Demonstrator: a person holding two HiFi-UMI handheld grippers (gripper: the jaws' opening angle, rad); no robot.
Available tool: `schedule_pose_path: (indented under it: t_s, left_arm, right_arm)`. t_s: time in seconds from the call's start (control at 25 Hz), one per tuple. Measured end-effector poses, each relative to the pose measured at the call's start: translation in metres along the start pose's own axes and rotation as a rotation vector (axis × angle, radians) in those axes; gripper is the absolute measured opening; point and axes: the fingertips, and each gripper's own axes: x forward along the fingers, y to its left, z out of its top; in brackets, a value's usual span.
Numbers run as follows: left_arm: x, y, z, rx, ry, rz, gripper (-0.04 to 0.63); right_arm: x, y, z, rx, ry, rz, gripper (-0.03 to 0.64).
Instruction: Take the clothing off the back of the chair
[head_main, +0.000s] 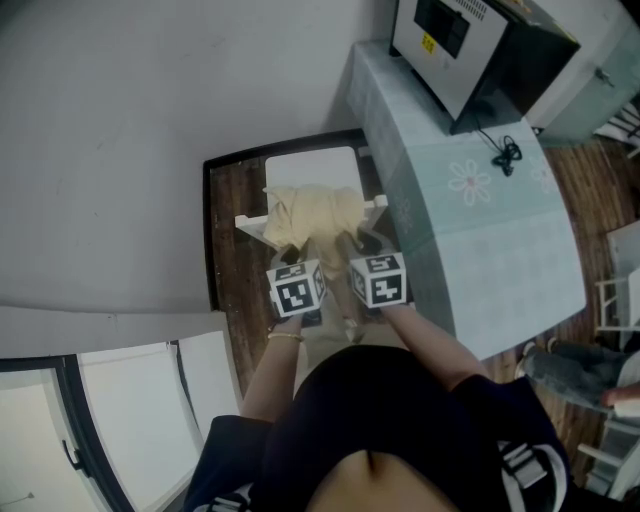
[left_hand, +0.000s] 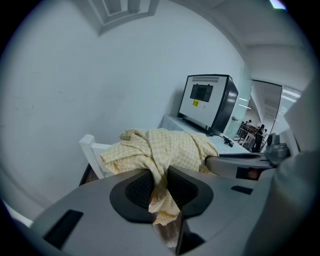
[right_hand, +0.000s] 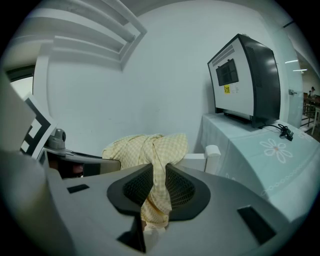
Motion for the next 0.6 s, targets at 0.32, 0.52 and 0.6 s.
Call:
schedule_pose_path:
  t_s: [0.32, 0.52, 0.6]
  left_arm:
    - [-0.016, -0.006, -0.003, -0.009, -0.030, -0.002, 0.078]
    - [-0.022, -0.005, -0.005, -0.014, -0.038, -0.012, 0.078]
    - [-0.026, -0.006, -0.006, -0.014, -0.037, -0.020, 0.078]
  right_arm:
    - [-0.015, 0.005, -0.006, 0.008, -0.018, 0.003, 0.086]
    - [-0.021, 0.008, -0.010, 0.017, -0.025, -0.006, 0.086]
    - [-0.025, 0.011, -0.011, 0.025, -0.027, -0.012, 0.086]
